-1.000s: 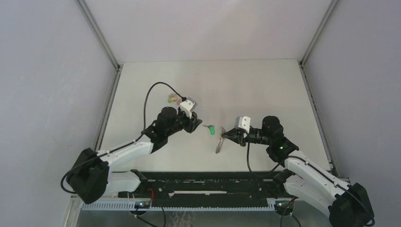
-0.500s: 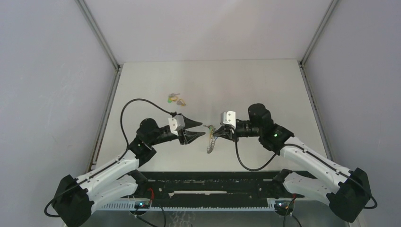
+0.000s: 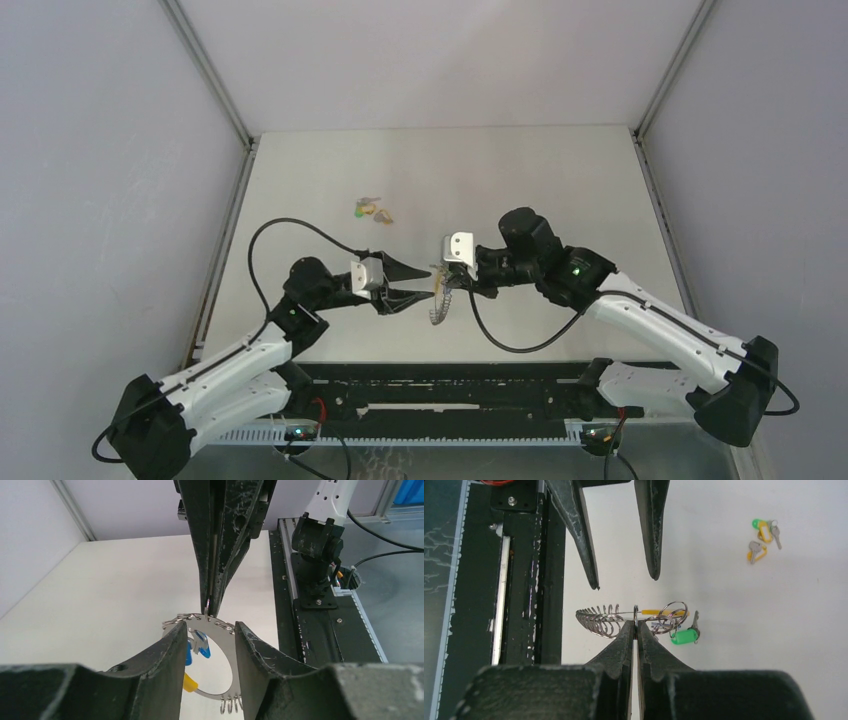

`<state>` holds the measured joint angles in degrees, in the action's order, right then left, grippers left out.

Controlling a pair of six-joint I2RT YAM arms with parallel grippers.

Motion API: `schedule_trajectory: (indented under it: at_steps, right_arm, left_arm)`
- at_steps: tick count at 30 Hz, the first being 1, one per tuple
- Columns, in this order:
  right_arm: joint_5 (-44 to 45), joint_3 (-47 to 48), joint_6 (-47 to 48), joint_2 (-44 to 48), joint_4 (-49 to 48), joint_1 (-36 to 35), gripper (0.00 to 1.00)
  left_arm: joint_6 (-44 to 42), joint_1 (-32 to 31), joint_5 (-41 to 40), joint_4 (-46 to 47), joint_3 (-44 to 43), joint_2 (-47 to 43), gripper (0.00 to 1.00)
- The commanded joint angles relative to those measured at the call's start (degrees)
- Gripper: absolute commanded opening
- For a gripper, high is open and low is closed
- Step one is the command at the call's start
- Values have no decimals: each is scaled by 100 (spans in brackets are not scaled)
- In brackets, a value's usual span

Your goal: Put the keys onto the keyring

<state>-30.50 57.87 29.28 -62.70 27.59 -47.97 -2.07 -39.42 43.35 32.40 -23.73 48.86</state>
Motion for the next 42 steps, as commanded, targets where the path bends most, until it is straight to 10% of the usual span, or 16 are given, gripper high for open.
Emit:
schedule_trajectory:
  at_steps: [1, 13, 42]
  right_arm:
    - [324, 292, 91, 29, 270, -135, 0]
    - [486, 505, 252, -101, 421, -289, 0]
    - [488, 533, 307, -339, 325, -495, 0]
  left_arm:
    - [109, -22, 199, 451, 8, 121, 43]
    - [198, -145, 373, 521, -229, 633, 28]
    - [190, -237, -313, 410, -234, 686, 29]
